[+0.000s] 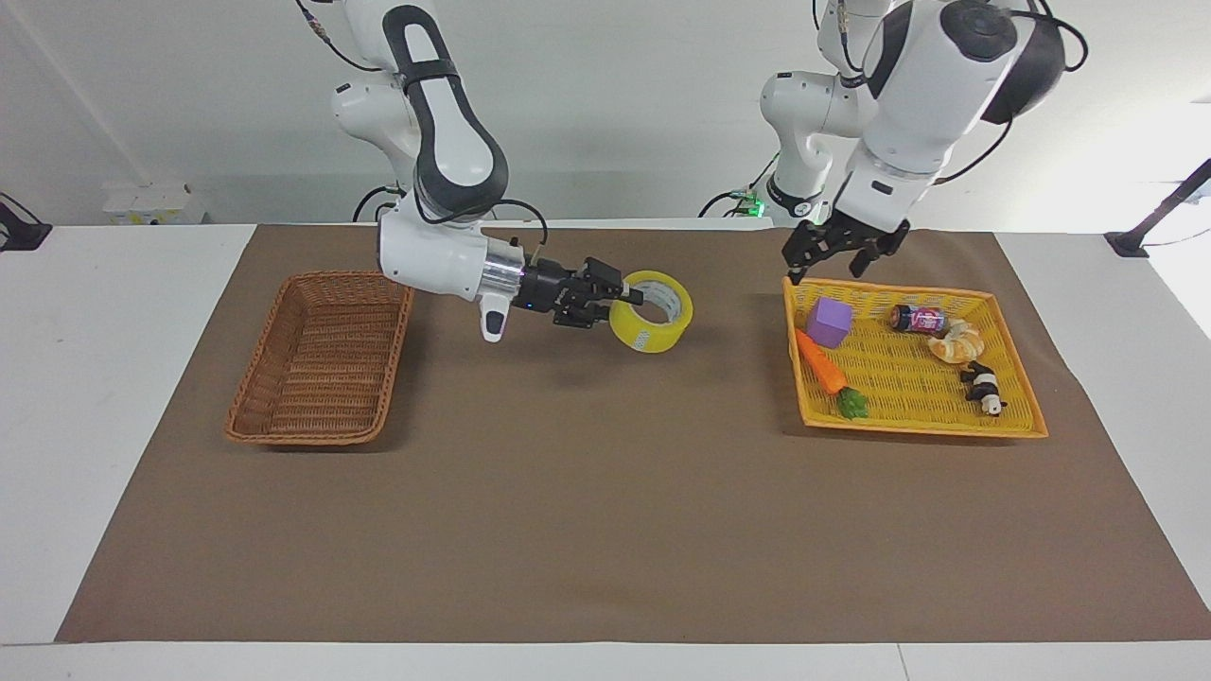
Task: Move tape to another basket
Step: 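Carry the tape with the right gripper while the left gripper withdraws, then lower the tape into the wicker basket with the right gripper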
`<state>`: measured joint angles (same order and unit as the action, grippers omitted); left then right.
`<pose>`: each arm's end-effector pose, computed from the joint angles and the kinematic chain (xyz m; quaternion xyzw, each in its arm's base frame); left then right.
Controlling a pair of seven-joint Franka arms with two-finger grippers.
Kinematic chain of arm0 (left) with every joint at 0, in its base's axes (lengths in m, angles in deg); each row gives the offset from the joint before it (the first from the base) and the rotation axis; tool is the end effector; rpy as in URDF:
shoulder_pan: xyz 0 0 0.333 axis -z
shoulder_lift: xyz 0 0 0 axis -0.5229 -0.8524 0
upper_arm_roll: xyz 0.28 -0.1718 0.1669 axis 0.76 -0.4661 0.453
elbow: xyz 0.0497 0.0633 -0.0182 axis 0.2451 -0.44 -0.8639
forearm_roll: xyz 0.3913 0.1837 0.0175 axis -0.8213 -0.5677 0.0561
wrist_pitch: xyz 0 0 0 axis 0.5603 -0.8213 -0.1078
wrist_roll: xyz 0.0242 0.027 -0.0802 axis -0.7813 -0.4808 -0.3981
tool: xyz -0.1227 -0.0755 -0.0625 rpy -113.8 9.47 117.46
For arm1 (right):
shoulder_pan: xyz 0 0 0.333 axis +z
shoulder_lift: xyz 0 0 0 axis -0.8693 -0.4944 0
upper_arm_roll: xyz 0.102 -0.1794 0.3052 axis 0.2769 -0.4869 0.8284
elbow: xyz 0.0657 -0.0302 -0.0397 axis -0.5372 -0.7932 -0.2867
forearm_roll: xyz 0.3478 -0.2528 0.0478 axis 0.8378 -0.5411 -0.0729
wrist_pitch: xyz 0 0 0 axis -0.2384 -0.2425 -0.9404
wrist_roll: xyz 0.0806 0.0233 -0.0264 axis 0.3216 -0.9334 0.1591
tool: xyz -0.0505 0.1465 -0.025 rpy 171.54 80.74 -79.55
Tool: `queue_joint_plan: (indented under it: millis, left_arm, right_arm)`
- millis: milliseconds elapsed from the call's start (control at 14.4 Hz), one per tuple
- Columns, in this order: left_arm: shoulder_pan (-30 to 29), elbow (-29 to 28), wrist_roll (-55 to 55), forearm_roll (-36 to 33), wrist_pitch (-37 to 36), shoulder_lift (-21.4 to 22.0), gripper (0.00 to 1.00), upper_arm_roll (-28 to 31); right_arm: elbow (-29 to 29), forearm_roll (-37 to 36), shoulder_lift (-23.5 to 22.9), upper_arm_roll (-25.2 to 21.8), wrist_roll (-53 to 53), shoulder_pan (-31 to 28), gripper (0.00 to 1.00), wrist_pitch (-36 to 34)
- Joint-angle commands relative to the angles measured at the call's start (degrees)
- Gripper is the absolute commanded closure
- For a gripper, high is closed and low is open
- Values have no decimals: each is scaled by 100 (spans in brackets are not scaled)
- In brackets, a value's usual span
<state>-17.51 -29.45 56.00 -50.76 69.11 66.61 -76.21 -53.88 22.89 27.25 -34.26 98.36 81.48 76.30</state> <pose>0.5572 -0.1524 0.5831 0.9994 0.0237 -0.0106 0.0234 0.5703 0.2853 0.4089 -0.8457 0.0127 0.0229 0.5331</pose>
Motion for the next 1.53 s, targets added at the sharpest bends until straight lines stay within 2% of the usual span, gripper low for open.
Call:
queue_joint_plan:
  millis: [0,139,487,695,904,1112,1321,1460]
  left_arm:
    - [-1046,0,1265,-102,-59,-30,0,-63]
    - [-1435,-8,2041,-339,2,-21,0,-63]
    - [-1683,-44,2096,-357,37,-3,0,-55]
    - [-1761,-35,2096,-384,37,-3,0,-63]
    - [-1718,-9,2105,-436,3,-21,0,-98]
    - [-1683,403,2123,-621,-103,-135,0,-186]
    - [-1569,842,2123,-656,-654,-346,0,-239]
    - [-1533,870,2132,-726,-963,-250,0,-239]
  right_arm:
    - [233,-788,49,22,148,-824,100,-766]
    - [462,-1482,23,14,428,-1422,100,-1197]
    - [813,-2765,-56,-4,938,-3460,100,-2498]
    - [1183,-3594,-267,-4,1369,-4148,100,-3017]
    - [1113,-3910,-372,-4,1545,-4509,100,-3220]
    - [719,-3991,-513,-4,1818,-4641,100,-3133]
    - [490,-4306,-540,-13,2019,-4633,100,-2686]
    - [419,-4333,-627,-13,2038,-4633,100,-2571]
